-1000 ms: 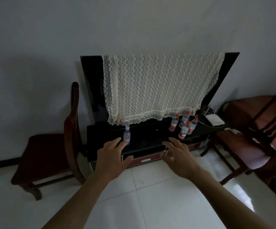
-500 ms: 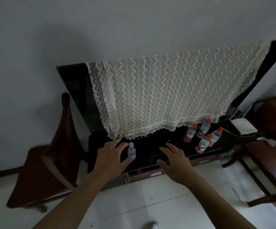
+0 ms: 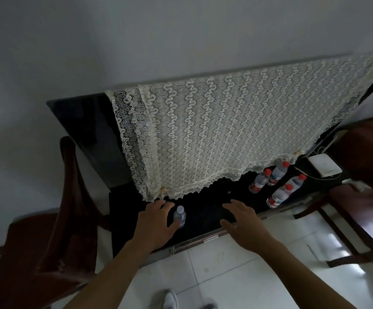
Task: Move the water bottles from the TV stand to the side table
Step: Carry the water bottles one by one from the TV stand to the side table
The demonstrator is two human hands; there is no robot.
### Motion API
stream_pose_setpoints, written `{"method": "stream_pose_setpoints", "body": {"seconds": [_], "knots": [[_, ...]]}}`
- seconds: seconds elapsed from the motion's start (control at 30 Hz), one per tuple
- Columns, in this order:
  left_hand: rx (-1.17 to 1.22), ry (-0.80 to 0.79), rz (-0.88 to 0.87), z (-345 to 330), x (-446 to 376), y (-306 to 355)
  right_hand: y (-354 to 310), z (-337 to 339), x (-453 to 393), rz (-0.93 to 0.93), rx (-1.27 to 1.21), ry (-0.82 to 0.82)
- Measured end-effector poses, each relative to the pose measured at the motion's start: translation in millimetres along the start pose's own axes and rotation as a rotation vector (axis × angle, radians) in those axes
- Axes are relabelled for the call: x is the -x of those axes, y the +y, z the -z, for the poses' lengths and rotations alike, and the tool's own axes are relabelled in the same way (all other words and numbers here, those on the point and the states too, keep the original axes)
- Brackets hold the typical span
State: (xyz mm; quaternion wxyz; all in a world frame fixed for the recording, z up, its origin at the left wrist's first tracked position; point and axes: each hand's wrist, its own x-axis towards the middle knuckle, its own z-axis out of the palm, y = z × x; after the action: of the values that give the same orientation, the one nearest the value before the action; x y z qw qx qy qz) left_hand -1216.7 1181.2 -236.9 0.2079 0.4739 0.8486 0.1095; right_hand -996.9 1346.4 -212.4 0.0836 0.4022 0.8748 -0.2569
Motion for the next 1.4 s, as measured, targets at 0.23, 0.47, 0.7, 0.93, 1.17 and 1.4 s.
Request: {"method": "stream_pose_setpoints", "body": {"seconds": [0.23,0.47,0.7,0.93,1.17,1.4], "knots": [[0.063,-0.174,0.008,-27,-48,-24,-10,-15,-34,-0.052,-0.006,0.010],[0.071,-0.183,-0.008,-64,-101,-42,5,-53,-67,-0.062,-0.054,-0.026],[0.134,-0.229,-0.002,-124,-141,-53,26,-92,-95,-0.104,-0.089,-0.061],[0.189,-0.153,0.031,-183,-174,-77,48,-139,-123,-0.117,-0.109,-0.124],[0.374,-0.021,0.097,-237,-189,-102,75,-180,-145,-0.155,-0.170,-0.120],[0.512,0.131,0.165,-280,-197,-103,88,-207,-154,-0.162,-0.223,-0.118]]}}
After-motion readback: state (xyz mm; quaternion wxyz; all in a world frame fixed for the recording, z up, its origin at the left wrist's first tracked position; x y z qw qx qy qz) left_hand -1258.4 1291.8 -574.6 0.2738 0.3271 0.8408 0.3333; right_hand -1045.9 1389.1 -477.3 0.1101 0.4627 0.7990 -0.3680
